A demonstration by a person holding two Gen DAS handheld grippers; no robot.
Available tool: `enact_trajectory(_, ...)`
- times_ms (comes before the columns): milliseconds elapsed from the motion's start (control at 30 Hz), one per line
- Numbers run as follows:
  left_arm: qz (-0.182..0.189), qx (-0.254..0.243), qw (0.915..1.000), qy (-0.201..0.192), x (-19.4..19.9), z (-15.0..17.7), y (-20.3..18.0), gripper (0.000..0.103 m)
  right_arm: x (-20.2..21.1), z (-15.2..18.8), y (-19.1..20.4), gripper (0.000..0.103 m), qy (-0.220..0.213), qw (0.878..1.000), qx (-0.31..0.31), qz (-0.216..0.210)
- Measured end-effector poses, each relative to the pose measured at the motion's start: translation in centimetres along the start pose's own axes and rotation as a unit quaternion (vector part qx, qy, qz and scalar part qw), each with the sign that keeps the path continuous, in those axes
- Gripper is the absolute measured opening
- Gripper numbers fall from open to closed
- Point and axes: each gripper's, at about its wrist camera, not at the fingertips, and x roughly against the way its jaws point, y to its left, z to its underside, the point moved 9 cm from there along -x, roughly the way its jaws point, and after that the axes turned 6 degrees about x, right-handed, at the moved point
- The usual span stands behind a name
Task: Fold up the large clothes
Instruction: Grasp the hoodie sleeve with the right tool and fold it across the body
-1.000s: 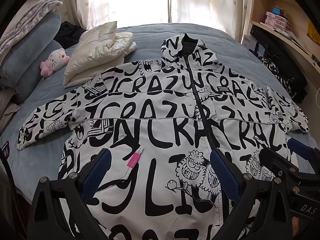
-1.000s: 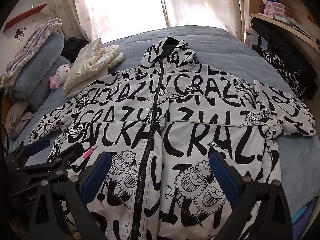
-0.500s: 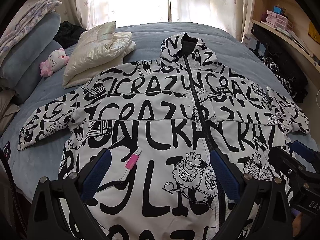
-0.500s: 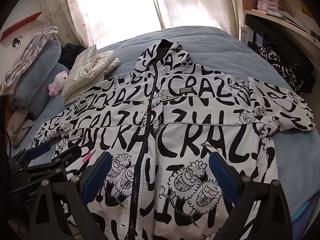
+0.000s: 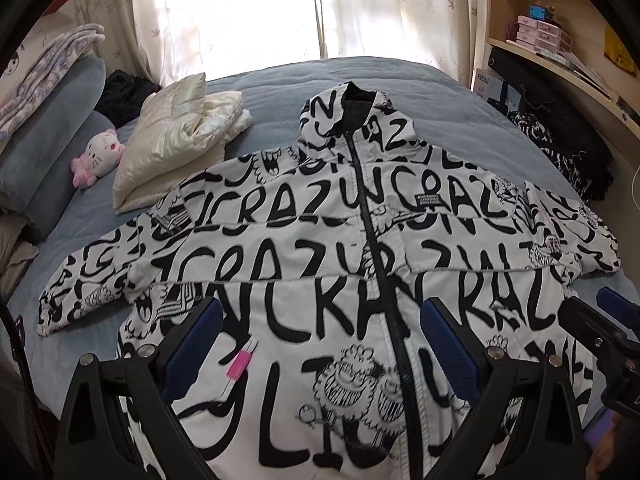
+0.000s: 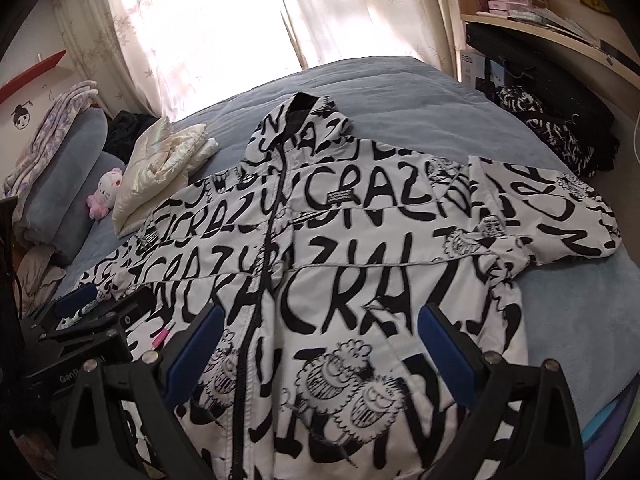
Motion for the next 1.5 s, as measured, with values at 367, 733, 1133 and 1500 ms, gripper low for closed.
enact_trajectory(367,0.002,-0.018,0.9992,-0.035,-3.2,-6.3,-5.3,0.098,0.7,-4.4,-9.7,0.098,-0.030,0.996,-0.049,0.062)
enact_trajectory(733,0.031,-0.013,0.9984,-0.045,-6.8,-10.0,-9.8,0.098,-1.9,-5.1,-20.5,0.098,0.001,0.985,-0.138,0.105)
enact_trajectory(1133,0.049,-0.044,0.9951,-0.074,-10.7,-10.9,-14.5,0.098,-6.2,-0.1,-28.9,0.098,0.066,0.956,-0.266,0.107)
enact_trajectory(1500,0.061,-0.072,0.9949,-0.038,-13.8,-10.8,-20.3,0.098,-7.4,2.5,-37.8,0.098,0.049,0.904,-0.411,0.104)
